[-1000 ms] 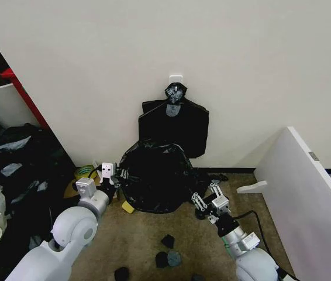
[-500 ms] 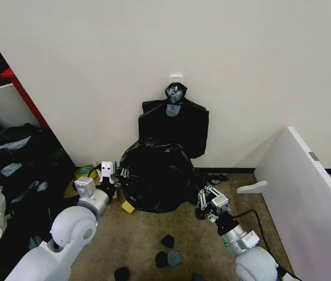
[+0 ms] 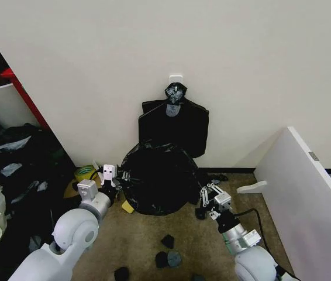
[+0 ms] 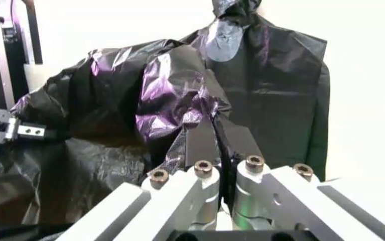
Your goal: Place the garbage bag over the trash bin.
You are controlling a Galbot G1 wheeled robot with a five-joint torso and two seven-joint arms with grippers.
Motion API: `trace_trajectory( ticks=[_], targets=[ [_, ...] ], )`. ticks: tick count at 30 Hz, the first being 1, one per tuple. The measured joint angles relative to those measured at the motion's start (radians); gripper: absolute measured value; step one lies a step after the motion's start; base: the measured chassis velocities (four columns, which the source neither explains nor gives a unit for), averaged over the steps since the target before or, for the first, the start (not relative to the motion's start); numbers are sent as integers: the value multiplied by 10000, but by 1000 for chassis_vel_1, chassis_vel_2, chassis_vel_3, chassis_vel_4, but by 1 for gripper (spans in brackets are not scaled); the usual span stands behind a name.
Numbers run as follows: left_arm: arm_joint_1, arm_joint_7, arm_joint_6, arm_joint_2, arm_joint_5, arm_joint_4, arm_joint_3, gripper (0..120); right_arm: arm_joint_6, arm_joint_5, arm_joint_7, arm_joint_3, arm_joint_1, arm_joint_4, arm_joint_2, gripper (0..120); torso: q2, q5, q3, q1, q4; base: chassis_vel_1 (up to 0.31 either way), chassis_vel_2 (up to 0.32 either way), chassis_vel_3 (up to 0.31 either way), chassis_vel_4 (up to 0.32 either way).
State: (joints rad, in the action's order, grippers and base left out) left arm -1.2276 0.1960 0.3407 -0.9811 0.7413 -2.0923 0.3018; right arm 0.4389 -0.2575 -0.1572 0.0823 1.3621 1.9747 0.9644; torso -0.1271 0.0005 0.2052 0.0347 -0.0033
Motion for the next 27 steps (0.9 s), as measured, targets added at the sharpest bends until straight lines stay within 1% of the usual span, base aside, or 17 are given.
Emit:
trace_trajectory(
  ticks=[1, 2, 3, 8, 9, 10, 12, 15, 17, 18, 19, 24, 27],
  targets=[
    [43, 0, 10, 41, 10, 4, -2, 0, 42, -124, 47, -14, -58, -23, -3, 0, 0, 1, 0, 0, 0, 0, 0, 0, 0],
    [64, 1, 15, 53, 28, -9, 11, 0, 91, -215, 108, -32, -103, -41, 5, 5, 0, 3, 0, 0, 0, 0, 0, 0, 0],
    [64, 1, 15, 53, 28, -9, 11, 0, 91, -215, 108, -32, -103, -41, 5, 5, 0, 3, 0, 0, 0, 0, 0, 0, 0],
    [-64, 9, 18, -85, 26, -100, 55, 0, 338, -415, 424, -85, -91, -88, 66, 26, 0, 0, 0, 1, 0, 0, 0, 0, 0],
    [-71, 11, 18, -92, 21, -111, 46, 0, 399, -480, 505, -72, -81, -115, 62, 29, 0, 1, 0, 0, 0, 0, 0, 0, 0],
    [-71, 11, 18, -92, 21, -111, 46, 0, 399, -480, 505, -72, -81, -115, 62, 29, 0, 1, 0, 0, 0, 0, 0, 0, 0],
    [-67, 13, 18, -89, 14, -112, 10, 0, 468, -565, 596, -38, -81, -157, 62, 37, 0, 1, 0, 0, 0, 0, 0, 0, 0],
    [-5, 17, 18, -78, 13, -89, -22, 0, 490, -613, 645, -8, -76, -197, 71, 34, 0, 3, 0, 0, 0, 0, 0, 0, 0],
    [21, 20, 19, -77, 13, -63, -36, 0, 490, -618, 645, 8, -73, -209, 67, 24, 0, 2, 0, 0, 0, 0, 0, 0, 0],
    [21, 20, 19, -77, 13, -63, -36, 0, 490, -618, 645, 8, -73, -209, 67, 24, 0, 2, 0, 0, 0, 0, 0, 0, 0],
    [27, 20, 19, -77, 13, -54, -39, 0, 490, -618, 646, 21, -73, -217, 64, 21, 0, 2, 0, 0, 0, 0, 0, 0, 0],
    [46, 21, 21, -60, 13, 12, -44, 0, 488, -558, 585, 54, -77, -246, 103, 0, 0, 1, 0, 0, 0, 0, 0, 0, 0],
    [50, 21, 21, -59, 13, 33, -46, 0, 488, -541, 549, 52, -78, -247, 127, 0, 0, 2, 0, 0, 0, 0, 0, 0, 0]
  ],
)
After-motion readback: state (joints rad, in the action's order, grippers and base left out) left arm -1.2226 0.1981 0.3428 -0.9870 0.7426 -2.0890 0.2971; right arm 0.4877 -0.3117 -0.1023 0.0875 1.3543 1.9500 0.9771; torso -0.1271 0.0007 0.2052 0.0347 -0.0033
